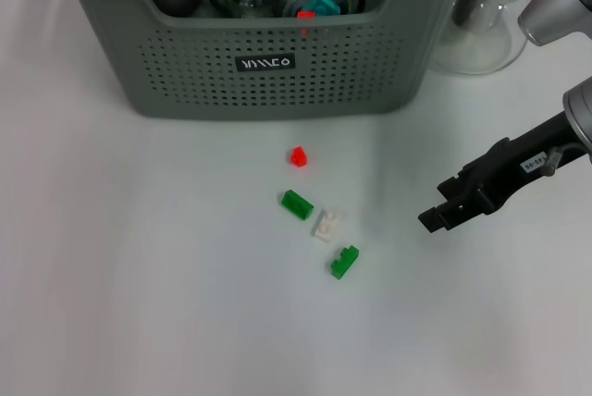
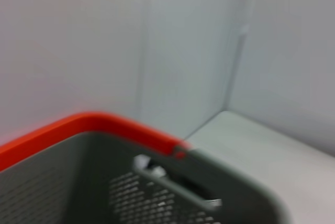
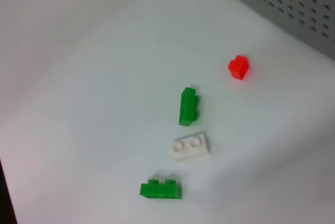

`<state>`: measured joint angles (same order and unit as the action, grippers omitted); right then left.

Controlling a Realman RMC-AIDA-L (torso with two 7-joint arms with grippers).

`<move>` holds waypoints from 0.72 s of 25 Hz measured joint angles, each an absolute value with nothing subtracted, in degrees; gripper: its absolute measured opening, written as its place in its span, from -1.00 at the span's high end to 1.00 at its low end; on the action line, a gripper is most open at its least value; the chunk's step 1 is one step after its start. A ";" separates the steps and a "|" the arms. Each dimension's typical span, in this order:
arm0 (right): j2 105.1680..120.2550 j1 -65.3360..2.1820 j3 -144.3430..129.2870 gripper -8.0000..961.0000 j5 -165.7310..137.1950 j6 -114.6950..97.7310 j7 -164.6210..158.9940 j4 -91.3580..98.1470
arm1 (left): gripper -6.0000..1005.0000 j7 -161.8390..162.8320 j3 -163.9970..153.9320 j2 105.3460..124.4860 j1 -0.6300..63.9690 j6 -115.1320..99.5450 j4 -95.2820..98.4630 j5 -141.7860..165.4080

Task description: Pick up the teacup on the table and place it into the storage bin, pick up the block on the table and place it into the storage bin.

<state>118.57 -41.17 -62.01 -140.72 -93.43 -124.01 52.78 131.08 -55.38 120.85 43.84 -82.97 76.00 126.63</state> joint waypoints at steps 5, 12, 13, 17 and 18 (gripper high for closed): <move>118.53 -41.26 -62.07 -0.43 -140.72 -93.42 -124.14 52.74 | 0.54 129.21 -55.50 119.69 46.68 -76.24 66.79 128.05; 118.37 -41.40 -61.99 -0.43 -140.70 -93.58 -124.05 52.73 | 0.09 127.20 -54.97 120.05 45.67 -77.01 68.36 126.78; 118.31 -41.40 -61.91 -0.43 -140.71 -93.57 -124.02 52.73 | -0.01 125.96 -54.89 120.05 44.85 -79.02 69.47 125.47; 118.19 -41.33 -61.65 -0.43 -140.71 -93.75 -124.13 52.73 | -0.39 118.59 -55.12 120.34 40.79 -91.39 74.88 118.82; 118.16 -41.26 -61.63 -0.43 -140.71 -93.74 -124.24 52.73 | -0.46 116.41 -55.40 120.76 39.53 -95.52 76.29 117.56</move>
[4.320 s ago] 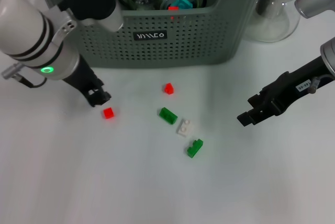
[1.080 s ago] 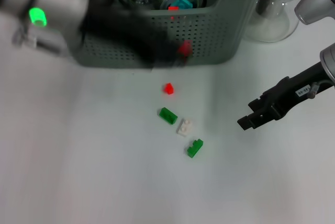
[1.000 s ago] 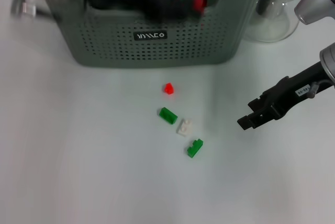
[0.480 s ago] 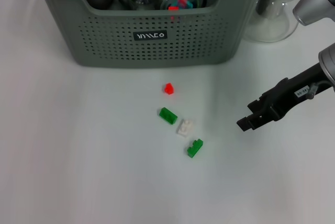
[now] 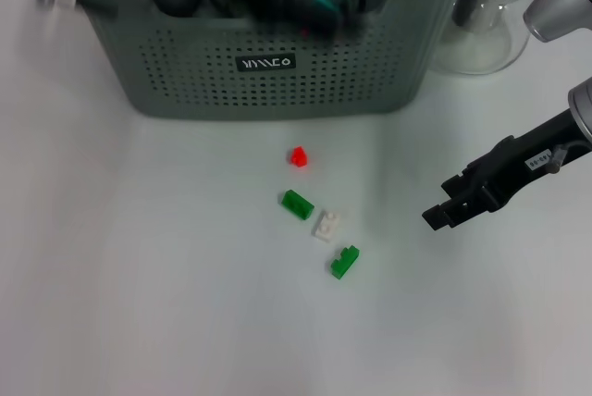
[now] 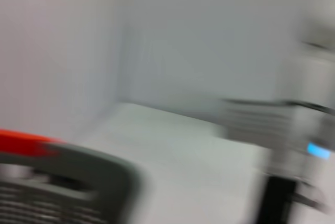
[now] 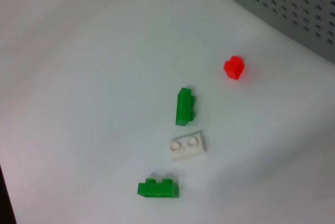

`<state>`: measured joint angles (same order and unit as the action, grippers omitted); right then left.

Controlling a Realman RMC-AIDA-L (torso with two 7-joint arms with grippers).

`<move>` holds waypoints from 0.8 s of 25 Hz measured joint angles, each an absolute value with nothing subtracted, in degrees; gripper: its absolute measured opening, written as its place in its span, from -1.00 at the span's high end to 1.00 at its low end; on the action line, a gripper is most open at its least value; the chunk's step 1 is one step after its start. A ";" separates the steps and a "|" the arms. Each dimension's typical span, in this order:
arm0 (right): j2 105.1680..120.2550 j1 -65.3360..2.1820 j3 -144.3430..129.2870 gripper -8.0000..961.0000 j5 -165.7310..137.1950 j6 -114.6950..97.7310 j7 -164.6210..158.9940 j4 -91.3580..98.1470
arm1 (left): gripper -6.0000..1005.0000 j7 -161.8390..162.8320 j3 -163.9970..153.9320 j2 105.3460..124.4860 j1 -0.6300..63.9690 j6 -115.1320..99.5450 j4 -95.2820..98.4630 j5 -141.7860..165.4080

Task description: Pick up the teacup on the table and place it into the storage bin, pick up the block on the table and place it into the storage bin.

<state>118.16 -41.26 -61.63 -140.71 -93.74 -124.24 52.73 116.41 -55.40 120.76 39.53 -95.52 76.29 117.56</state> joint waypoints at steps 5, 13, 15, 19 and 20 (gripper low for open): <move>118.13 -41.12 -61.60 -0.43 -140.71 -93.71 -124.64 52.73 | -0.77 111.22 -57.56 122.46 36.03 -109.91 80.03 117.63; 118.12 -41.31 -61.61 -0.43 -140.71 -93.34 -124.66 52.38 | -0.89 118.10 -68.15 124.37 35.18 -100.52 73.60 133.10; 118.12 -41.38 -61.60 -0.43 -140.71 -93.33 -124.68 52.31 | -0.92 124.18 -71.87 124.31 35.58 -94.56 71.33 135.43; 118.12 -41.33 -61.61 -0.43 -140.71 -93.23 -124.66 52.30 | -0.90 131.40 -76.47 124.35 35.67 -87.84 69.61 136.73; 118.11 -41.27 -61.61 -0.43 -140.71 -93.18 -124.66 52.30 | -0.90 132.92 -77.49 124.40 35.57 -86.50 69.39 137.09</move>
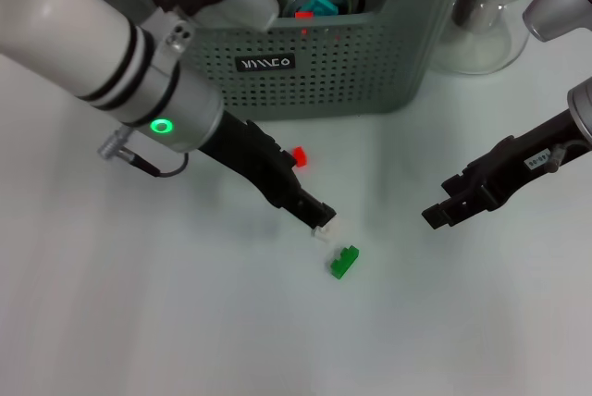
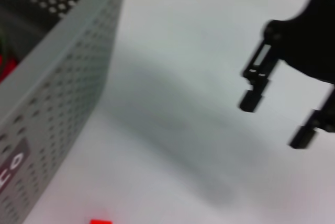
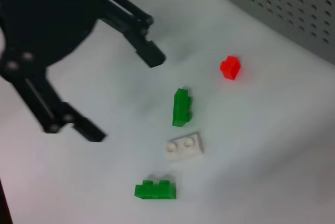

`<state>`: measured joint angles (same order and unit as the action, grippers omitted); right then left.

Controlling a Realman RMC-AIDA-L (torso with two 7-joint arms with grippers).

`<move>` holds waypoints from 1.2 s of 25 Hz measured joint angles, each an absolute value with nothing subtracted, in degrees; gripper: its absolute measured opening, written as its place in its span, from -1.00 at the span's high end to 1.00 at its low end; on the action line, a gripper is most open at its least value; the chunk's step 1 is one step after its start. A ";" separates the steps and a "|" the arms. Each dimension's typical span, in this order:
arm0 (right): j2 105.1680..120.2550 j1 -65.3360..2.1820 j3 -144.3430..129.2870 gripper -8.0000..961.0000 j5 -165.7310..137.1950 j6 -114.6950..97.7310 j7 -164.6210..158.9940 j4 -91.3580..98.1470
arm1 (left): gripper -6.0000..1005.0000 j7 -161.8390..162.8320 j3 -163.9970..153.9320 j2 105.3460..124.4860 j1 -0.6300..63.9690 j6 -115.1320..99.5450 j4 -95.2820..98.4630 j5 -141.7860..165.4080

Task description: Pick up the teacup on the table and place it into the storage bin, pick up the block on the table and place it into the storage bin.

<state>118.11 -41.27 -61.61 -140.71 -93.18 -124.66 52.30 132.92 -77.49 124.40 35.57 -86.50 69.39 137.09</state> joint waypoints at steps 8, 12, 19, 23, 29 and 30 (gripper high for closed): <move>117.97 -41.26 -61.61 -0.43 -140.80 -93.05 -124.69 52.29 | -0.86 143.03 -86.22 124.58 35.40 -77.43 67.77 142.92; 117.95 -41.41 -61.61 -0.43 -140.80 -92.92 -124.65 52.30 | -0.85 147.17 -90.52 124.65 35.45 -74.31 67.68 146.68; 117.95 -41.49 -61.62 -0.43 -140.80 -92.89 -124.69 52.32 | -0.81 150.52 -94.82 124.64 35.81 -71.83 67.43 148.48; 117.95 -41.49 -61.73 -0.43 -140.80 -92.83 -124.70 52.30 | -0.80 151.11 -95.52 124.63 35.84 -71.40 67.40 148.57; 117.98 -41.38 -61.66 -0.43 -140.80 -92.80 -124.63 52.29 | -0.77 152.15 -96.24 124.70 35.86 -70.68 67.41 148.62; 117.97 -41.36 -61.66 -0.43 -140.80 -92.80 -124.63 52.29 | -0.77 152.40 -96.49 124.71 35.86 -70.60 67.41 148.63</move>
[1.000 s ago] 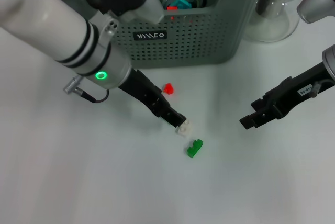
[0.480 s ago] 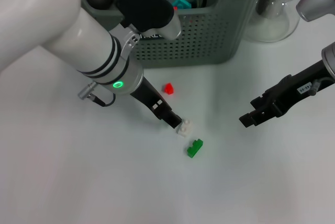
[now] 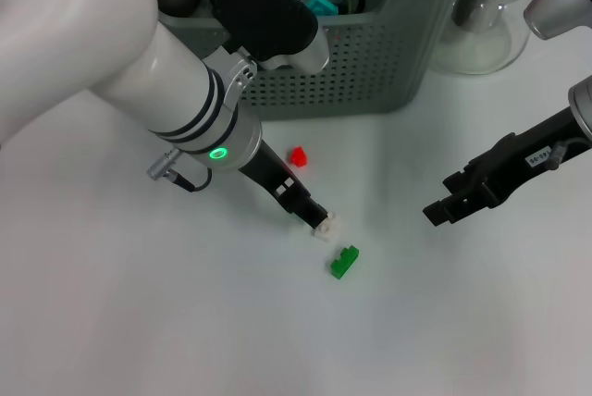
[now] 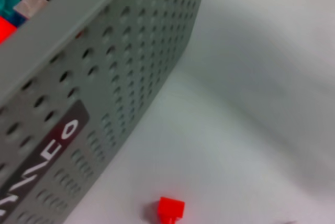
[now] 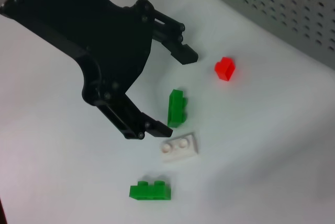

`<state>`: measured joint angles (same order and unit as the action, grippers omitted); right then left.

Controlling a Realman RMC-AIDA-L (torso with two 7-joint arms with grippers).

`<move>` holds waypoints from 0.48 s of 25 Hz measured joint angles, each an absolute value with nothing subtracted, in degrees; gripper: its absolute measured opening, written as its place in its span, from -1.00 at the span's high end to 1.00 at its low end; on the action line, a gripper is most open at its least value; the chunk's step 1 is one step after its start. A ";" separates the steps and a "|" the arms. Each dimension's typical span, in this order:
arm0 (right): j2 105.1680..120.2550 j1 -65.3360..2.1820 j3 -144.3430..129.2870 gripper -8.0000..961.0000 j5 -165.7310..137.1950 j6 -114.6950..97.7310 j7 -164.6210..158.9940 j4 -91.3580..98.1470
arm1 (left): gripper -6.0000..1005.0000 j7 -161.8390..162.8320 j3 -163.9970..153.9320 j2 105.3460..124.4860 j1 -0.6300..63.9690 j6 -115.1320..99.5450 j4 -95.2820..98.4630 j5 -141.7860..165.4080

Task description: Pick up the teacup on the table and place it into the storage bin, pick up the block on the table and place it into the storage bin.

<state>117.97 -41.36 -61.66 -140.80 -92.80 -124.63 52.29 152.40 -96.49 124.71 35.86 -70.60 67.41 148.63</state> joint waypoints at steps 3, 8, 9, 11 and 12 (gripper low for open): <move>117.93 -41.40 -61.65 -0.43 -140.80 -92.79 -124.65 52.29 | -0.75 153.05 -97.26 124.72 35.86 -70.48 67.41 148.63; 117.95 -41.41 -61.73 -0.43 -140.80 -92.79 -124.51 52.29 | -0.73 154.22 -98.31 124.72 35.95 -69.70 67.35 149.46; 117.95 -41.41 -61.70 -0.43 -140.80 -92.79 -124.46 52.29 | -0.73 154.29 -98.42 124.72 35.95 -69.66 67.33 149.55; 117.95 -41.40 -61.64 -0.43 -140.80 -92.80 -124.37 52.29 | -0.72 154.50 -98.56 124.72 35.95 -69.19 67.14 149.64; 117.95 -41.40 -61.65 -0.43 -140.80 -92.80 -124.33 52.29 | -0.71 154.65 -98.56 124.72 35.95 -68.79 66.98 149.67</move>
<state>117.95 -41.40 -61.65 -140.80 -92.80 -124.33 52.29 154.65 -98.55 124.72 35.95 -68.79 66.98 149.67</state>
